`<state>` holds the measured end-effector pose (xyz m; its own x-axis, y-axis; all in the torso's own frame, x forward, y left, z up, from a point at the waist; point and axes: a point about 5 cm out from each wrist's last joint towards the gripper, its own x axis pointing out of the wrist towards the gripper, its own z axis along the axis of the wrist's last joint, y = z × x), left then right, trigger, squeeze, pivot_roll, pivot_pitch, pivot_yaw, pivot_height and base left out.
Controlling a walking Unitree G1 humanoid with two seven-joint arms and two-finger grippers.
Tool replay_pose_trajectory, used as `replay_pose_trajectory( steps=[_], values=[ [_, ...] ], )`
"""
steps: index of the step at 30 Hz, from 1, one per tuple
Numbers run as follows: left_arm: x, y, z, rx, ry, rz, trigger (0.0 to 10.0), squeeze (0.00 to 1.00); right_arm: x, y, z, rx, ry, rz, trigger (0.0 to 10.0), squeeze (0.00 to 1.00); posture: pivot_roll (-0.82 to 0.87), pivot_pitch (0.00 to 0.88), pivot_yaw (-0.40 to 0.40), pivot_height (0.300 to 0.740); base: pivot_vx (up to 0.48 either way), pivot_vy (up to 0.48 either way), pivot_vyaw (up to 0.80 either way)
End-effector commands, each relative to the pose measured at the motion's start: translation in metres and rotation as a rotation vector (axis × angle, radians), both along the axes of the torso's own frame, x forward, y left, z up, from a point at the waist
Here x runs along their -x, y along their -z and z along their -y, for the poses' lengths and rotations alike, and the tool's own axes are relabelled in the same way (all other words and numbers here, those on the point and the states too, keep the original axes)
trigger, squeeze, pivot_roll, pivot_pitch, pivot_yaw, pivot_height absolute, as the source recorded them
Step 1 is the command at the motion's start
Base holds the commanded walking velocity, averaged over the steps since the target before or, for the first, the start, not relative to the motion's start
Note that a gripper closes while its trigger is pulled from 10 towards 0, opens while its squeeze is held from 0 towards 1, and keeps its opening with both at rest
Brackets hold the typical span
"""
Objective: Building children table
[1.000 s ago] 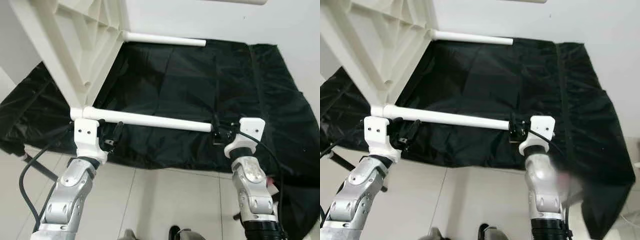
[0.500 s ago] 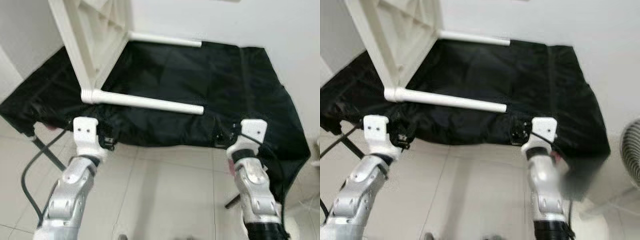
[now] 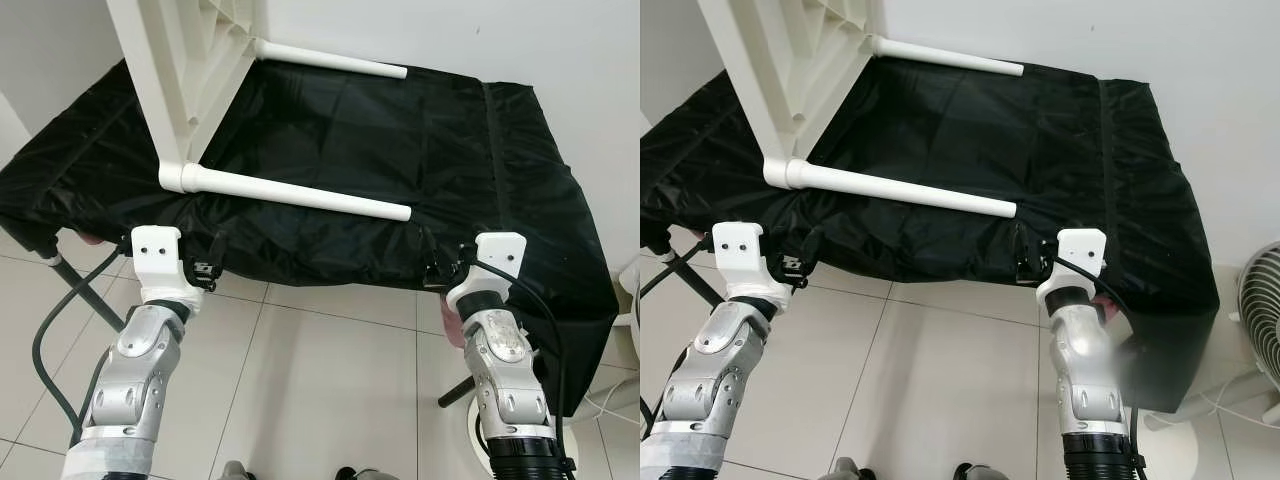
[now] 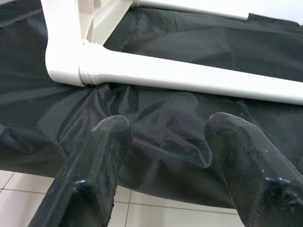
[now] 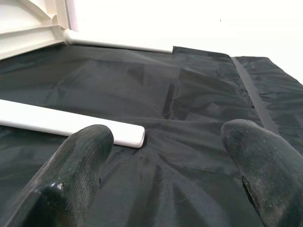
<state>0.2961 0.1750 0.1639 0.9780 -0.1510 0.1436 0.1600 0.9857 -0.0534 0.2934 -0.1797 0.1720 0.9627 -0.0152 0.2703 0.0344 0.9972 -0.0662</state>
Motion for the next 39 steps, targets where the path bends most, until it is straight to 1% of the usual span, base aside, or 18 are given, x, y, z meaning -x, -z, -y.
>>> replay_pose_trajectory(
  steps=[1,6,10,22,27,30,39],
  values=[
    [0.002,0.007,-0.004,0.003,-0.062,-0.036,10.0,0.0,0.0,0.003,0.0,0.0,0.006,-0.003,10.0,0.0,0.0,0.127,0.003,0.74,0.0,0.0,0.0],
    [0.002,0.006,-0.009,-0.013,-0.067,-0.032,10.0,0.0,-0.001,0.004,-0.001,-0.01,0.012,-0.003,10.0,0.0,0.01,0.125,0.002,0.74,0.0,0.33,0.0],
    [0.0,0.003,-0.017,-0.029,-0.081,-0.025,10.0,0.0,-0.002,0.007,-0.002,-0.011,0.015,-0.008,10.0,0.0,0.02,0.11,0.006,0.74,0.0,0.376,0.0],
    [-0.003,0.003,-0.015,-0.04,-0.072,-0.019,10.0,0.0,-0.005,0.01,-0.002,0.005,0.016,-0.008,10.0,0.0,0.01,0.072,0.008,0.74,0.0,0.397,0.0],
    [-0.005,0.001,-0.01,-0.058,-0.053,-0.006,10.0,0.0,-0.006,0.008,-0.001,0.021,0.024,0.01,10.0,0.0,0.01,0.067,0.005,0.74,0.0,0.0,0.0],
    [-0.009,-0.001,-0.007,-0.079,-0.025,0.011,10.0,0.0,-0.008,0.007,0.001,0.01,0.027,0.017,10.0,0.0,0.01,0.066,-0.009,0.74,0.0,0.0,0.0],
    [-0.014,-0.004,-0.006,-0.092,-0.017,0.027,10.0,0.0,-0.01,0.006,0.0,0.01,0.035,0.017,10.0,0.0,0.0,0.085,-0.019,0.74,0.0,0.0,0.0]
  ],
)
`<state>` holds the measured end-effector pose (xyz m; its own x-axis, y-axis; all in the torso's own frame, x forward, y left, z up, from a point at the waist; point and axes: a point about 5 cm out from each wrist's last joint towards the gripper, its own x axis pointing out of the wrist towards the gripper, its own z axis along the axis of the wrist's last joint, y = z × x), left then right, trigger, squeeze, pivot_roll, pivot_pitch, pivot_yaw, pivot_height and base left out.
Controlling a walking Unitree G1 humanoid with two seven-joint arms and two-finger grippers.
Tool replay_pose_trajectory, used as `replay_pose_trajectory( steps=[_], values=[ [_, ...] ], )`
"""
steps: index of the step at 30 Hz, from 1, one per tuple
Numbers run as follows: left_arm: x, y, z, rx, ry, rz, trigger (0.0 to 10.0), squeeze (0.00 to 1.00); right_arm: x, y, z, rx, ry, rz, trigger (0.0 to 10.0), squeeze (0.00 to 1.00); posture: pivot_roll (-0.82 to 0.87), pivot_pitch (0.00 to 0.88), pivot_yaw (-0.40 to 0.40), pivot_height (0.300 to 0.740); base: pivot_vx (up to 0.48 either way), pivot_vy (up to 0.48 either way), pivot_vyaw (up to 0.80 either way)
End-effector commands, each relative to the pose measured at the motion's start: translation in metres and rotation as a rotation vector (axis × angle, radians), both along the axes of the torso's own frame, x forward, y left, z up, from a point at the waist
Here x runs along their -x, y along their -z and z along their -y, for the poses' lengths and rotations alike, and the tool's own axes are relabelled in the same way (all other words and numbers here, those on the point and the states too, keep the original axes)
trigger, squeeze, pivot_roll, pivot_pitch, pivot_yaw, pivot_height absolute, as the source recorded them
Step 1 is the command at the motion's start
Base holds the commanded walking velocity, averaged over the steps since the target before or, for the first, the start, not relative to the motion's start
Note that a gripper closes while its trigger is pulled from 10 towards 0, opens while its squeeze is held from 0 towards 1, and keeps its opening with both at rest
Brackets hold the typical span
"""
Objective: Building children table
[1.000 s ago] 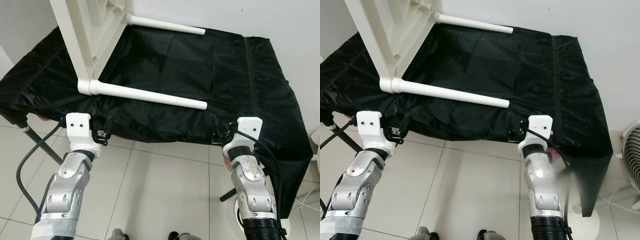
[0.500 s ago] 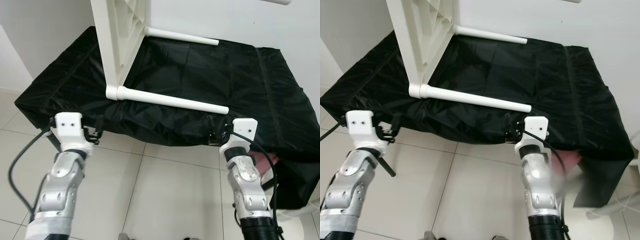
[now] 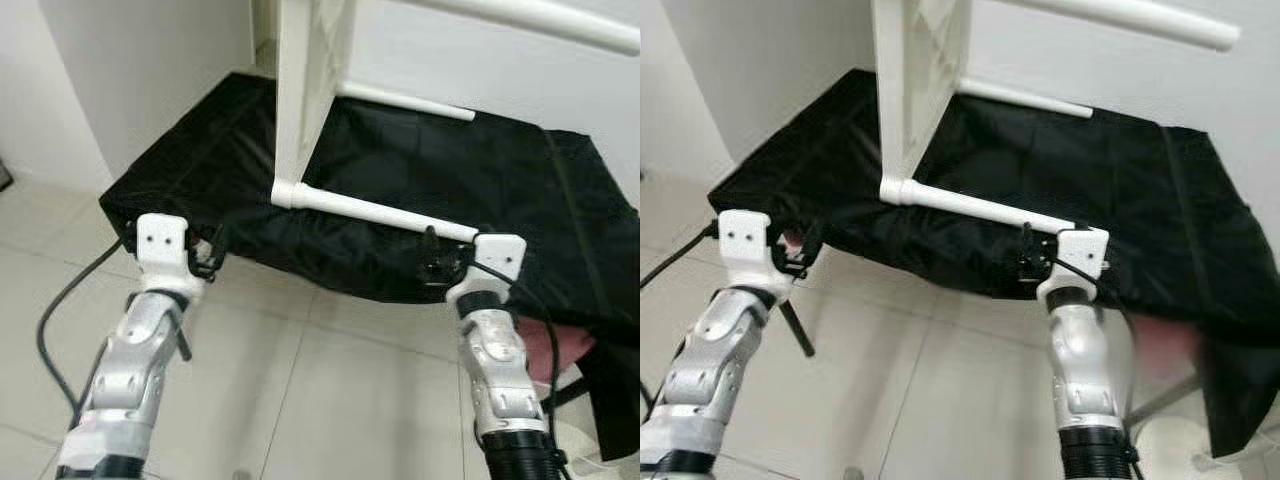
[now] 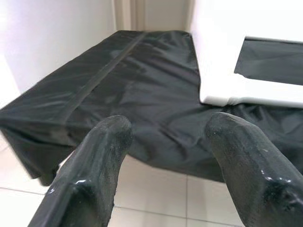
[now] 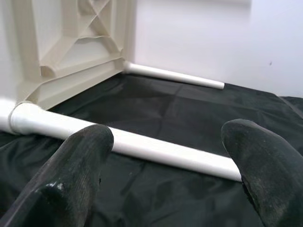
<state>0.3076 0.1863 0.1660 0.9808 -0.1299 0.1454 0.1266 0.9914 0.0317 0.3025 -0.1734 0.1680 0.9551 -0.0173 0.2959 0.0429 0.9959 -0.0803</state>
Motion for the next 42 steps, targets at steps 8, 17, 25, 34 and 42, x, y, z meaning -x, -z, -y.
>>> replay_pose_trajectory(
  steps=[8,17,25,34,42],
  values=[
    [-0.003,-0.005,0.003,-0.015,0.014,0.024,10.0,0.0,-0.001,0.002,0.012,-0.003,0.056,-0.009,10.0,0.0,0.0,0.101,-0.007,0.74,0.0,0.0,-0.05],
    [-0.005,-0.008,0.004,-0.027,0.019,0.025,10.0,0.0,0.001,0.001,0.022,0.012,0.103,-0.005,10.0,0.0,-0.01,0.1,0.02,0.74,0.0,0.0,-0.68],
    [-0.008,-0.014,0.009,-0.01,0.042,0.027,10.0,0.0,0.001,-0.009,0.027,0.036,0.12,0.045,10.0,0.0,-0.01,0.088,0.057,0.74,0.0,0.0,0.0],
    [-0.012,-0.017,0.015,-0.05,0.142,0.024,10.0,0.0,-0.009,-0.027,0.03,0.098,0.107,0.103,10.0,0.0,-0.02,0.083,0.064,0.74,0.0,0.0,0.0],
    [-0.001,-0.004,0.033,-0.054,0.279,-0.056,10.0,0.0,-0.01,-0.033,0.022,0.197,0.099,0.132,10.0,0.0,-0.01,0.083,0.034,0.74,0.0,0.0,0.0]
  ],
)
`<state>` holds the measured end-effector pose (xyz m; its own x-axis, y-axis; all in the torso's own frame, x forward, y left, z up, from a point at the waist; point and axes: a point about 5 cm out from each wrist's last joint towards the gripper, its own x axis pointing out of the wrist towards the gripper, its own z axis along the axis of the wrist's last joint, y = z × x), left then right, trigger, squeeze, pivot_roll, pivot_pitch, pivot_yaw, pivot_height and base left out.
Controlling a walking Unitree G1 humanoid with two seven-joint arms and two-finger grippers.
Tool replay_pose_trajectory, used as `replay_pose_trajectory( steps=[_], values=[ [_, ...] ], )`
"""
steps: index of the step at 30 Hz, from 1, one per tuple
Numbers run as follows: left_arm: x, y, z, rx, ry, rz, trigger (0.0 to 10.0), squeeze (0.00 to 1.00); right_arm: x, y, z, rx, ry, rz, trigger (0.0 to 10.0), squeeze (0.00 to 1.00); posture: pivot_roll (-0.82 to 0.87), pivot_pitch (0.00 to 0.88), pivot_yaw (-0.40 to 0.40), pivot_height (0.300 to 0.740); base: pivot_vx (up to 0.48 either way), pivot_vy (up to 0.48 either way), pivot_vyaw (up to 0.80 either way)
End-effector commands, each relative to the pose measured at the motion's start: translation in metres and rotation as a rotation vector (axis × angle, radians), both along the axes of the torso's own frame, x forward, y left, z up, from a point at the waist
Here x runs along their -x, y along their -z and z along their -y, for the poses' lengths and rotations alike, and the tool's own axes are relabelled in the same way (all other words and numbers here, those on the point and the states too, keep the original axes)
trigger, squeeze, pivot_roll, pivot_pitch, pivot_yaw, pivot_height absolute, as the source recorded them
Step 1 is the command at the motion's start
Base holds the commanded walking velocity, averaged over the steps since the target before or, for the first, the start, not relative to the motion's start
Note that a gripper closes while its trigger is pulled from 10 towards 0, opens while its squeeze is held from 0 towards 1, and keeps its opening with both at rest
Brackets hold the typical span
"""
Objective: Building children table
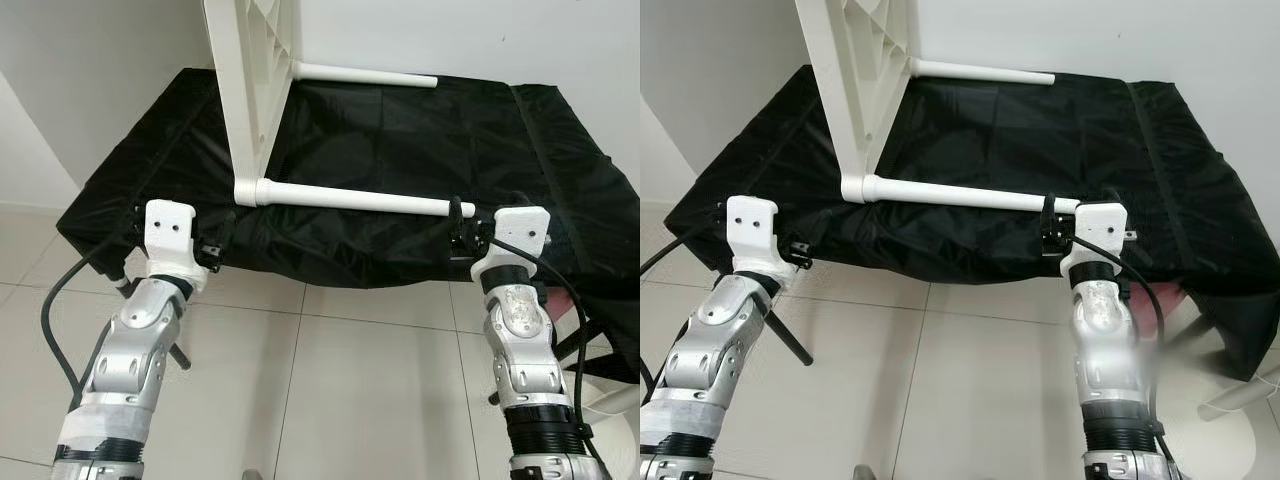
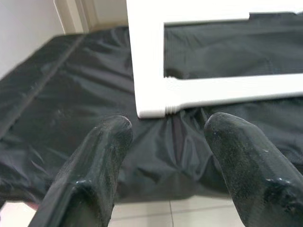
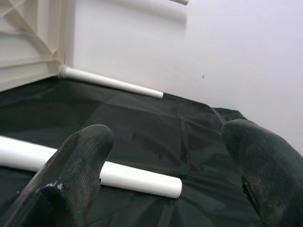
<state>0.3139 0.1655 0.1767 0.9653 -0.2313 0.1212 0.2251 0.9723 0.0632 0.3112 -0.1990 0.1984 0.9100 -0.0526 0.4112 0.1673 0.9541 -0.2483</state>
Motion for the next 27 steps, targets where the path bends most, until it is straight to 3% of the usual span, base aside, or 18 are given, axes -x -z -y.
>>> replay_pose_trajectory(
  steps=[1,5,11,17,20,21,23,25,27],
  values=[
    [0.006,0.01,0.018,-0.015,0.201,-0.06,10.0,0.0,-0.003,-0.005,-0.006,0.018,-0.018,0.023,10.0,0.0,-0.01,0.085,0.032,0.74,0.0,0.0,0.0],
    [0.002,0.017,0.036,-0.056,0.245,-0.079,10.0,0.0,-0.01,-0.016,-0.01,0.005,-0.031,0.052,10.0,0.0,-0.01,0.078,0.025,0.74,0.0,0.0,0.0],
    [0.002,0.016,0.033,-0.049,0.23,-0.057,10.0,0.0,-0.009,-0.003,-0.01,-0.106,-0.043,0.004,10.0,0.0,-0.02,0.056,0.022,0.74,0.0,0.0,0.0],
    [0.013,0.033,0.028,0.01,0.19,-0.086,10.0,0.0,0.003,0.017,-0.012,-0.07,-0.03,-0.028,10.0,0.0,-0.02,0.042,0.019,0.74,0.0,0.0,0.0],
    [0.013,0.024,0.053,0.081,0.255,-0.069,10.0,0.0,0.003,0.008,-0.018,-0.052,-0.053,0.011,10.0,0.0,-0.02,0.041,0.017,0.74,0.0,0.0,0.0],
    [0.012,0.02,0.057,0.08,0.265,-0.06,10.0,0.0,0.002,0.009,-0.017,-0.114,-0.065,0.01,10.0,0.0,-0.02,0.038,0.013,0.74,0.0,0.0,0.0],
    [0.012,0.018,0.056,0.058,0.261,-0.045,10.0,0.0,0.003,0.014,-0.013,-0.159,-0.044,-0.009,10.0,0.0,-0.02,0.037,0.014,0.74,0.0,0.0,0.0],
    [0.016,0.018,0.044,0.028,0.219,-0.014,10.0,0.0,0.01,0.026,-0.005,-0.224,-0.011,-0.039,10.0,0.0,-0.03,0.04,0.02,0.74,0.0,0.0,0.0],
    [0.022,0.018,0.027,0.034,0.141,0.034,10.0,0.0,0.02,0.034,-0.003,-0.227,0.001,-0.049,10.0,0.0,-0.03,0.042,0.021,0.74,0.0,0.0,0.0]
  ],
)
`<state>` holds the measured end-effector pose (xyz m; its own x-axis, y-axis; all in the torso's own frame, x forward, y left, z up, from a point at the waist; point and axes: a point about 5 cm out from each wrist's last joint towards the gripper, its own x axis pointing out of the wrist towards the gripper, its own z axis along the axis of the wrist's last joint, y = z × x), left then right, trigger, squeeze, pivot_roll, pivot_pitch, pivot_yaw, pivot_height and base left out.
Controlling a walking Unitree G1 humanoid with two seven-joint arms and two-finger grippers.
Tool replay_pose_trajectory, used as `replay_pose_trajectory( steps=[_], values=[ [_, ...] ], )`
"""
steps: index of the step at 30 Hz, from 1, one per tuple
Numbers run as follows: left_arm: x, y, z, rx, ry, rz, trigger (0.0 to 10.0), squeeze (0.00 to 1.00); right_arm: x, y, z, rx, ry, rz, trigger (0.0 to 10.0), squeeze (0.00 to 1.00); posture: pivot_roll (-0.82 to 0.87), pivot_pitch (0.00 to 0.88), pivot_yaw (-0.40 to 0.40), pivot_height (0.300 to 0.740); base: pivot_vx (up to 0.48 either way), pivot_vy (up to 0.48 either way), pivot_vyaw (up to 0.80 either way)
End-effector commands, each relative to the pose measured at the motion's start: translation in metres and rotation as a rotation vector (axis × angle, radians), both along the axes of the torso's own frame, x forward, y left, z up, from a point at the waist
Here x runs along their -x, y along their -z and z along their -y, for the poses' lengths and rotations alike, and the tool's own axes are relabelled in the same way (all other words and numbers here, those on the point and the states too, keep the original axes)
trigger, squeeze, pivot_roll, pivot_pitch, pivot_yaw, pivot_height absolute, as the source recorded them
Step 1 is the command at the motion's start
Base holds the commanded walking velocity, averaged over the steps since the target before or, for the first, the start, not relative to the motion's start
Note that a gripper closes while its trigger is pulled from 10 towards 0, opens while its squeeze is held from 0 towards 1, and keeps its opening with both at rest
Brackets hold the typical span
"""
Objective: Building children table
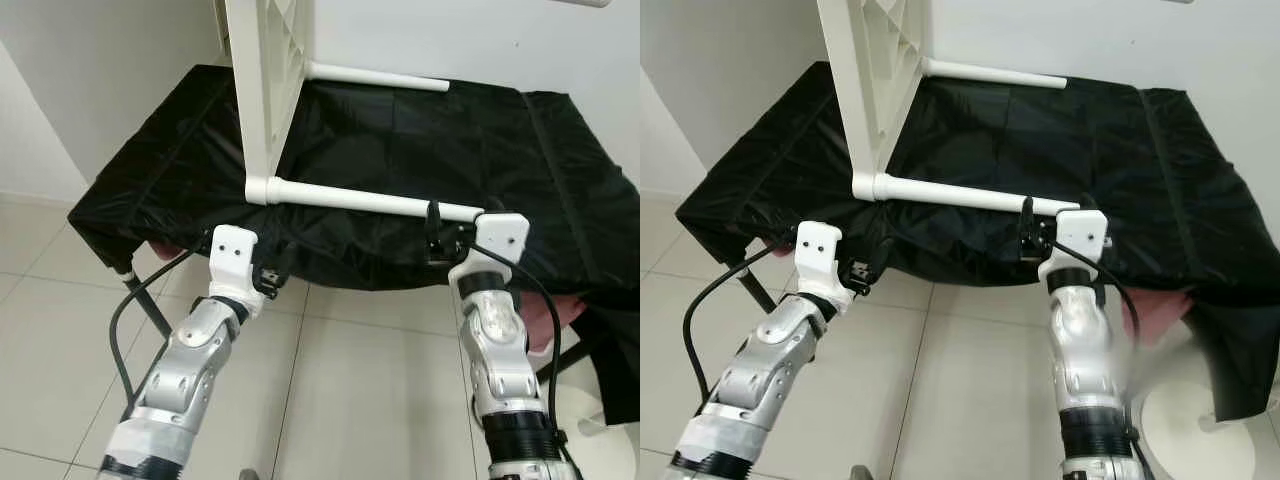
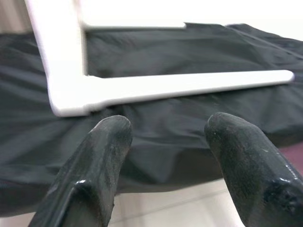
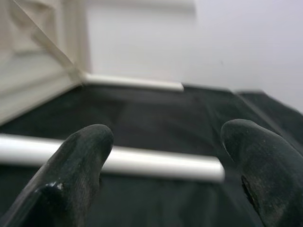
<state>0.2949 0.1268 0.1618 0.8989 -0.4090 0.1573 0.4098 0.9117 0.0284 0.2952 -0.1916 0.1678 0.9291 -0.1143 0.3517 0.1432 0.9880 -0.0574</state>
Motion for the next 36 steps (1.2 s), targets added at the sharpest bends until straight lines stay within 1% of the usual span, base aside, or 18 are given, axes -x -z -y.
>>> replay_pose_trajectory(
  steps=[1,3,4,7,8,14,19,30,36],
  values=[
    [0.004,0.005,-0.016,-0.012,-0.079,0.018,10.0,0.0,0.008,0.006,0.005,-0.01,0.024,-0.01,10.0,0.0,-0.03,0.045,0.023,0.74,0.0,0.0,0.0],
    [0.006,0.006,-0.019,-0.014,-0.092,0.022,10.0,0.0,0.01,0.008,0.005,-0.001,0.029,-0.013,10.0,0.0,-0.03,0.049,0.025,0.74,0.0,0.0,0.0],
    [0.012,0.009,-0.027,-0.008,-0.123,0.021,10.0,0.0,0.017,0.011,0.002,0.006,0.025,-0.019,10.0,0.0,-0.03,0.057,0.025,0.74,0.0,0.0,0.0],
    [0.014,0.01,-0.029,-0.002,-0.13,0.019,10.0,0.0,0.02,0.012,0.001,0.008,0.023,-0.021,10.0,0.0,-0.03,0.057,0.025,0.74,0.0,0.0,0.0],
    [0.014,0.012,-0.032,-0.022,-0.142,0.008,10.0,0.0,0.021,0.011,-0.003,0.007,0.012,-0.02,10.0,0.0,-0.04,0.066,0.026,0.74,0.0,0.0,0.0],
    [0.015,0.012,-0.036,-0.023,-0.146,0.007,10.0,0.0,0.022,0.01,-0.008,0.011,-0.011,-0.021,10.0,0.0,-0.03,0.076,0.025,0.74,0.0,0.0,0.0],
    [0.015,0.012,-0.04,-0.027,-0.16,0.006,10.0,0.0,0.022,0.01,-0.007,0.022,-0.009,-0.03,10.0,0.0,-0.03,0.081,0.022,0.74,0.0,0.0,0.0],
    [0.014,0.011,-0.042,-0.018,-0.168,0.012,10.0,0.0,0.018,0.009,-0.008,0.033,-0.018,-0.035,10.0,0.0,-0.02,0.082,0.013,0.74,0.0,0.0,0.0],
    [0.014,0.01,-0.044,-0.018,-0.179,0.013,10.0,0.0,0.017,0.01,-0.008,0.038,-0.022,-0.039,10.0,0.0,-0.02,0.084,0.011,0.74,0.286,0.0,0.0]
  ],
)
